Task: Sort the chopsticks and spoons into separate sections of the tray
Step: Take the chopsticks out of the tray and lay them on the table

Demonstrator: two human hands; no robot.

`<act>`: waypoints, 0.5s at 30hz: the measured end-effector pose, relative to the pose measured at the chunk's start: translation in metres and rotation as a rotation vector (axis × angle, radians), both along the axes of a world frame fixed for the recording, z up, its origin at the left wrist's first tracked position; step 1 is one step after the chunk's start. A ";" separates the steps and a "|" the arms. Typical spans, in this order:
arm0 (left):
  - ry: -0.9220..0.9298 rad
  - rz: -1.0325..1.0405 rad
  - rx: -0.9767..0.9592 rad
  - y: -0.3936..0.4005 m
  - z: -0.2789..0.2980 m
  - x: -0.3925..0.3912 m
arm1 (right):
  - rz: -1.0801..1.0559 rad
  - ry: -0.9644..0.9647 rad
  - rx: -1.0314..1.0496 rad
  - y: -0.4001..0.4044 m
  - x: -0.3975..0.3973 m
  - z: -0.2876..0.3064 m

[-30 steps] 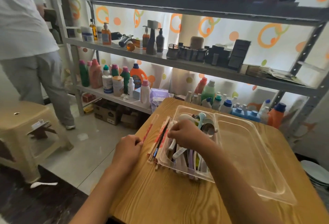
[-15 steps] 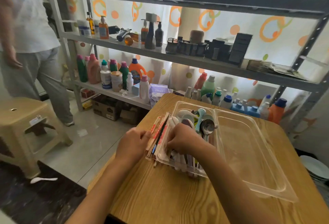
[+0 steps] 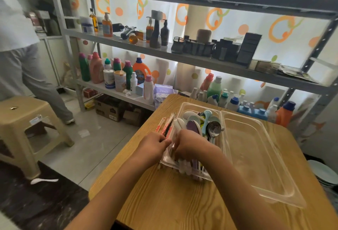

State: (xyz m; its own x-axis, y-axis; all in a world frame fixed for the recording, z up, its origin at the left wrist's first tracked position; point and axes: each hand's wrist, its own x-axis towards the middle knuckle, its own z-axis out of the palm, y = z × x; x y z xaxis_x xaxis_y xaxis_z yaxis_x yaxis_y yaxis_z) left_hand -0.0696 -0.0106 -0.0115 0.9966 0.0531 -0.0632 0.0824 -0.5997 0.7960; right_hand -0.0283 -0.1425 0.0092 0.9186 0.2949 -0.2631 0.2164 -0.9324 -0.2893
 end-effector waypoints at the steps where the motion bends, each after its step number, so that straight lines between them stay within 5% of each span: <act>1: 0.002 0.002 0.010 -0.001 0.000 0.000 | 0.027 0.000 -0.047 0.001 -0.001 0.002; 15: 0.082 0.017 0.007 -0.001 0.002 0.006 | 0.246 0.091 -0.185 0.002 0.000 0.005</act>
State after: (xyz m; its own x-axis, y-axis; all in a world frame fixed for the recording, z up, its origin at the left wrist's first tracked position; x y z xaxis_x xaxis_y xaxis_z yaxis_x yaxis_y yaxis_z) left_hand -0.0640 -0.0118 -0.0094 0.9870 0.0703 -0.1444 0.1574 -0.6035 0.7817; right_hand -0.0282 -0.1409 0.0140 0.7957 0.4451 -0.4107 0.4233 -0.8937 -0.1486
